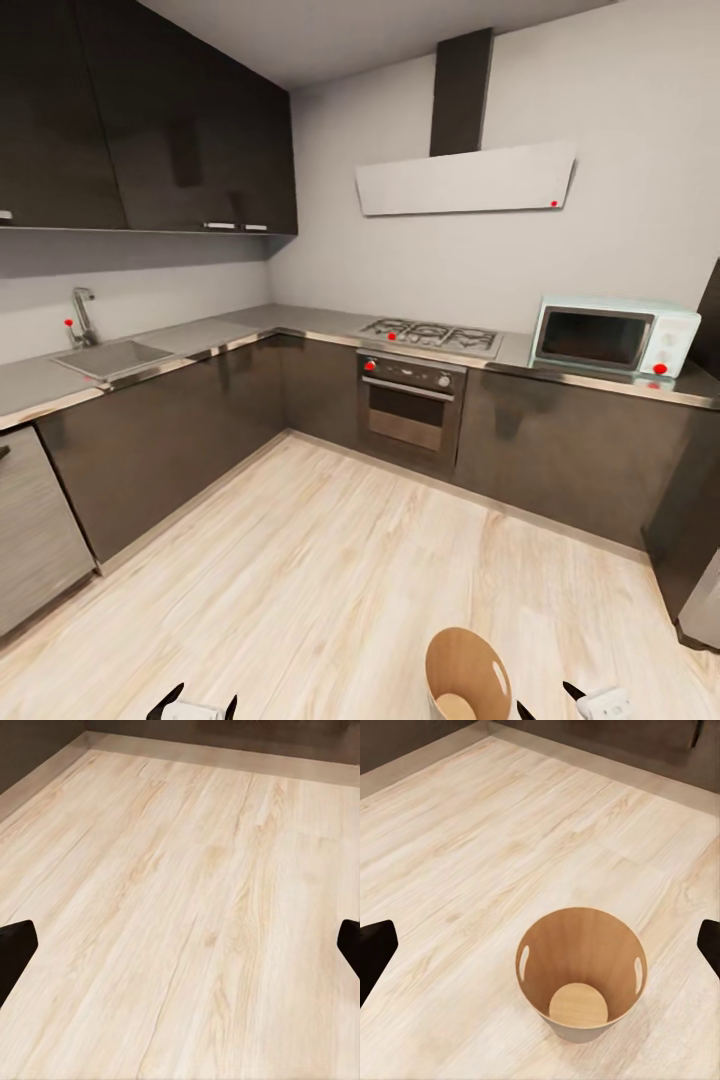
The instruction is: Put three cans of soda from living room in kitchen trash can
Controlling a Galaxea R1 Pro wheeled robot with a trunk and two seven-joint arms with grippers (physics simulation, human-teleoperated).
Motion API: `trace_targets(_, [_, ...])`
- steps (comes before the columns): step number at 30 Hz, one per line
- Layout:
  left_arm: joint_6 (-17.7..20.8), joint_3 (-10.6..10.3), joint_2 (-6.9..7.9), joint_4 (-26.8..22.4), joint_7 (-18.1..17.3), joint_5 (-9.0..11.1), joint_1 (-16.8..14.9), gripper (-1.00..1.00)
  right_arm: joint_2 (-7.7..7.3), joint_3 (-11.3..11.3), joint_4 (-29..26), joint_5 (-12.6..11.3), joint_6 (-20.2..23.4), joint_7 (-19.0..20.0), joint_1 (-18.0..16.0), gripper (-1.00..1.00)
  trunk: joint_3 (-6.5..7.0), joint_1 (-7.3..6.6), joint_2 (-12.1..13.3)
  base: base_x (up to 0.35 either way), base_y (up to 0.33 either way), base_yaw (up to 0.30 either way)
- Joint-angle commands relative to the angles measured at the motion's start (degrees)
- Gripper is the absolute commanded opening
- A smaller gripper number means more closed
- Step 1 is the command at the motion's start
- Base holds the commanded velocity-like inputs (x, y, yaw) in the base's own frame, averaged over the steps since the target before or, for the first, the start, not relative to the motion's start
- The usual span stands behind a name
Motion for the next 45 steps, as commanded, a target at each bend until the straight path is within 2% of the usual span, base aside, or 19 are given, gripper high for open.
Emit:
trace_targets(1, [0.00, 0.00, 0.00, -0.01, 0.00, 0.02, 0.00, 1.00, 0.00, 0.00, 0.00, 0.00, 0.00, 0.00, 0.00, 1.00, 0.01, 0.00, 0.00, 0.065, -0.006, -0.013])
trace_targets(14, [-0.03, -0.19, 0.00, -0.12, -0.12, 0.26, 0.02, 1.00, 0.00, 0.00, 0.00, 0.00, 0.01, 0.01, 0.00, 1.00, 0.02, 0.00, 0.00, 0.201, -0.123, -0.003])
trace_targets(32, [-0.10, -0.23, 0.00, -0.10, -0.12, 0.20, 0.06, 1.00, 0.03, 0.00, 0.00, -0.02, 0.01, 0.01, 0.00, 1.00, 0.02, 0.00, 0.00, 0.019, -0.010, 0.000])
trace_targets(45, [-0.03, 0.27, -0.04, -0.12, -0.29, 0.21, 0.04, 1.00, 0.09, 0.07, 0.00, 0.00, 0.01, -0.06, 0.00, 1.00, 0.02, 0.00, 0.00, 0.109, -0.134, 0.000])
